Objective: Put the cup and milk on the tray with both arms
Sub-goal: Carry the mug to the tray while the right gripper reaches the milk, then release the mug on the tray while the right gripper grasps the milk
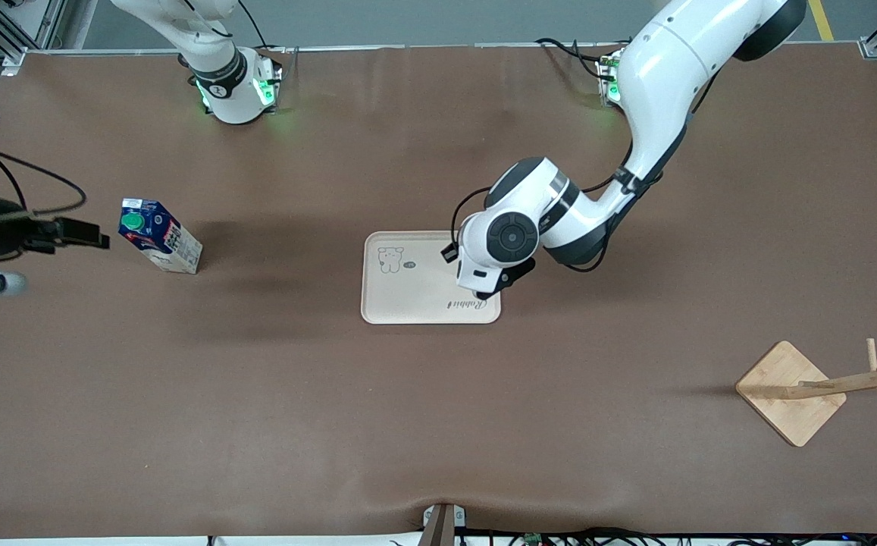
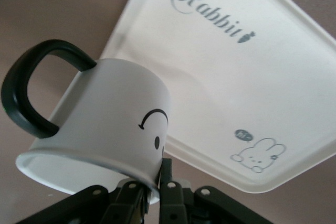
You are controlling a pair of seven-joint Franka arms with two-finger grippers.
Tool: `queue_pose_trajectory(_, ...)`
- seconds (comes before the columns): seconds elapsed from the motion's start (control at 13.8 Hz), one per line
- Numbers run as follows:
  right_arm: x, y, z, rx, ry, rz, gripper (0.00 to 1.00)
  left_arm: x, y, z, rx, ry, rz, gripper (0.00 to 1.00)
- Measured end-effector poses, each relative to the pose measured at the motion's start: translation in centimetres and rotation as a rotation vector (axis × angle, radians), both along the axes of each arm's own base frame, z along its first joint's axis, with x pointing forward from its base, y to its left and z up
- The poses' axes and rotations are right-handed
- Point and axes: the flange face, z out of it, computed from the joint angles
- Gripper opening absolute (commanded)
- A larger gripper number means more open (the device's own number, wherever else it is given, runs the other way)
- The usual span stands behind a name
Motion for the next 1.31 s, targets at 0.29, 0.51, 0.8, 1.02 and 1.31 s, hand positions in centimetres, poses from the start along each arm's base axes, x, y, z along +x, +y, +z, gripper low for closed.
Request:
queue_pose_trajectory(0.29, 0.4, -1.0, -0.1, 0.007, -0.001, 0.017, 1.0, 0.3, -0.5, -2.3, -0.029, 0.007, 0.031, 0.0)
queue_pose_trajectory(0.51, -0.5, -2.9, -0.1, -0.006, 0.04, 0.048, 1.0, 0.2, -0.6, -3.4, -0.04, 0.03, 0.051, 0.31)
queue_pose_trajectory(0.8, -3.2, -2.4, -4.2, -0.061, 0.125, 0.049, 1.0, 0.5, -0.6, -3.4, -0.054, 0.034, 0.068, 1.0)
queue_pose_trajectory(1.02, -7.0, -1.9, -7.7, -0.073, 0.095, 0.04, 1.0, 2.9, 0.6, -1.4, -0.076, -0.002, 0.104, 1.0)
queue_pose_trajectory(1.31, -10.8, -2.6, -10.9, -0.085, 0.071, 0.012, 1.0, 8.0, 6.0, 7.8, -0.025, -0.094, 0.107, 1.0)
